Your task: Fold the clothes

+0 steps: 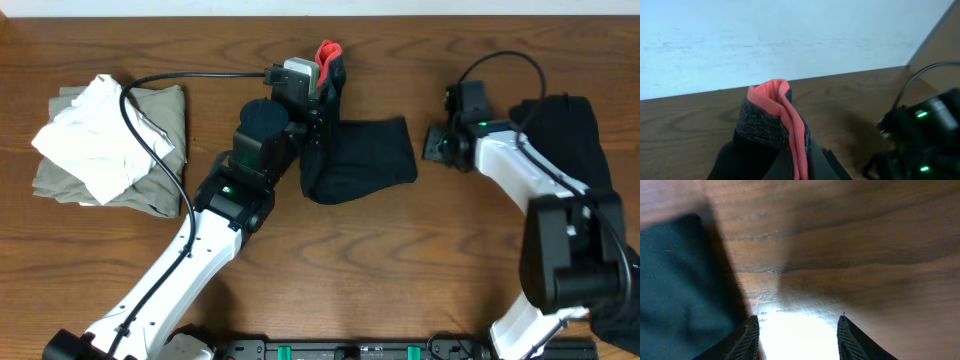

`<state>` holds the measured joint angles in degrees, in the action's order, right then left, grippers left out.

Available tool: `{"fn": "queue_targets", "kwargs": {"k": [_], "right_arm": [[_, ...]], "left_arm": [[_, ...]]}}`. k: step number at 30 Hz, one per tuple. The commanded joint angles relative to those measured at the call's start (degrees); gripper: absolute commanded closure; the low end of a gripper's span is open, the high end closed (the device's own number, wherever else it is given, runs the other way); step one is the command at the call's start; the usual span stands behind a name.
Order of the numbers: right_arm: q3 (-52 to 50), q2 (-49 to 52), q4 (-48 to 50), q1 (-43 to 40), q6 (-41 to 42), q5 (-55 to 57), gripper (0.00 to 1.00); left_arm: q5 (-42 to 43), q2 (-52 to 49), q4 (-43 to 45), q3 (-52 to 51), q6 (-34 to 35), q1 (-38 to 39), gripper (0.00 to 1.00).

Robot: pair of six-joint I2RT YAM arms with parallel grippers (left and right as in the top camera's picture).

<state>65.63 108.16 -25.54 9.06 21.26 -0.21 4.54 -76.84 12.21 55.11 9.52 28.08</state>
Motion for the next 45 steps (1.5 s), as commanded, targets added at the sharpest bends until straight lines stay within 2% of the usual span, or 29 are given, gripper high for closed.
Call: {"fn": "queue_targets", "kwargs": {"k": [1, 9, 30, 31, 32, 34, 36, 39, 45], "right_arm": [[0.2, 2.9, 1.4, 2.5, -0.7, -0.2, 0.51], [0.2, 4.0, 2.6, 6.4, -1.8, 0.0, 0.51], [0.2, 4.0, 0.9, 6.2, -1.8, 0.0, 0.50], [0.2, 4.0, 0.9, 6.2, -1.8, 0.0, 0.51], [0.2, 4.0, 0.8, 6.2, -1.8, 0.0, 0.51], [0.2, 4.0, 0.6, 6.2, -1.8, 0.0, 0.50], [0.2, 4.0, 0.3, 6.2, -1.8, 0.0, 0.51], [0.2, 4.0, -0.5, 6.2, -1.8, 0.0, 0.50], [0.3, 3.9, -3.0, 6.0, -1.8, 4.7, 0.49]], "left_arm": [[1.0, -0.3, 0.8, 1.4, 0.9, 0.0, 0.94], [1.0, -4.1, 1.0, 1.4, 0.9, 2.7, 0.94], [1.0, -10.5, 3.8, 1.4, 2.0, 11.3, 0.94], [1.0, -10.7, 4.3, 1.4, 2.0, 11.7, 0.92], [1.0, -11.0, 4.9, 1.4, 2.0, 12.0, 0.84], [1.0, -11.5, 6.1, 1.4, 2.0, 12.3, 0.49], [1.0, -11.8, 6.8, 1.4, 2.0, 12.3, 0.35], [1.0, -11.5, 7.2, 1.4, 2.0, 11.9, 0.27], [1.0, -7.8, 5.4, 1.4, 1.9, 10.5, 0.27]]}}
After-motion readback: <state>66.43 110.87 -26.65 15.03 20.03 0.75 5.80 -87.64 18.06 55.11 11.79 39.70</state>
